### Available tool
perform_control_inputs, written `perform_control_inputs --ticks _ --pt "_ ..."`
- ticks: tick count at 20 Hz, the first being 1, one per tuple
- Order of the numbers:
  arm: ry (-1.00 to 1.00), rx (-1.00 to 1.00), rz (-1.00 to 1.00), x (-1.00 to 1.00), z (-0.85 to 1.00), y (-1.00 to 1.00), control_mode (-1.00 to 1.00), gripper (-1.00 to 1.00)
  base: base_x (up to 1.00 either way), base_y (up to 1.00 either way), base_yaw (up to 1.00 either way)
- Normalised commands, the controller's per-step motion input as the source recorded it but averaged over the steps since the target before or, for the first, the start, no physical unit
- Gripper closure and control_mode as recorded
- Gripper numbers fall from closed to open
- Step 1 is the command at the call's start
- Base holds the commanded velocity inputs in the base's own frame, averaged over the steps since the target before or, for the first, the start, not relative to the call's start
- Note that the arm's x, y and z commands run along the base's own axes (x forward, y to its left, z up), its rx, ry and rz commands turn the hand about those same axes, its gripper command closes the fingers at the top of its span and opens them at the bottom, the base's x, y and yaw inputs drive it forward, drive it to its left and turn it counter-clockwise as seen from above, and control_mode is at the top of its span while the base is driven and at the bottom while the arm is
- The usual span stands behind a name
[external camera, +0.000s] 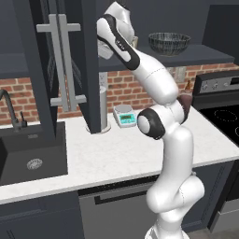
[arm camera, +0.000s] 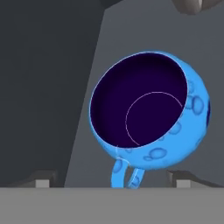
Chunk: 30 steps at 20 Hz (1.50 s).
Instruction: Gather all objects into one cabinet and sort the glasses and bowls to opposite sides.
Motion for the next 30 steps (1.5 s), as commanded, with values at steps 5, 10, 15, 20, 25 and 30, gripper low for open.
perform_control_inputs --ticks 5,10,15,20,25,30 --pt "-0.04 0.09 0.00 -0.27 0.32 -0.09 -1.00 -1.00 0.00 0.00 0.00" --pt "-0.03 0.07 0.00 -0.52 0.34 -0.29 -1.00 -1.00 0.00 0.00 0.00" --pt "0.00 -0.01 0.03 -0.73 0.01 -0.52 -1.00 -1.00 0.00 0.00 0.00" --pt "0.00 -0.07 0.01 -0.52 -0.15 -0.68 -1.00 -1.00 0.00 0.00 0.00" --pt "0.00 -0.06 0.00 -0.42 -0.22 -0.69 -1.00 -1.00 0.00 0.00 0.00" --pt "-0.01 -0.04 -0.03 -0.14 -0.07 -0.73 -1.00 -1.00 0.00 0.00 0.00"
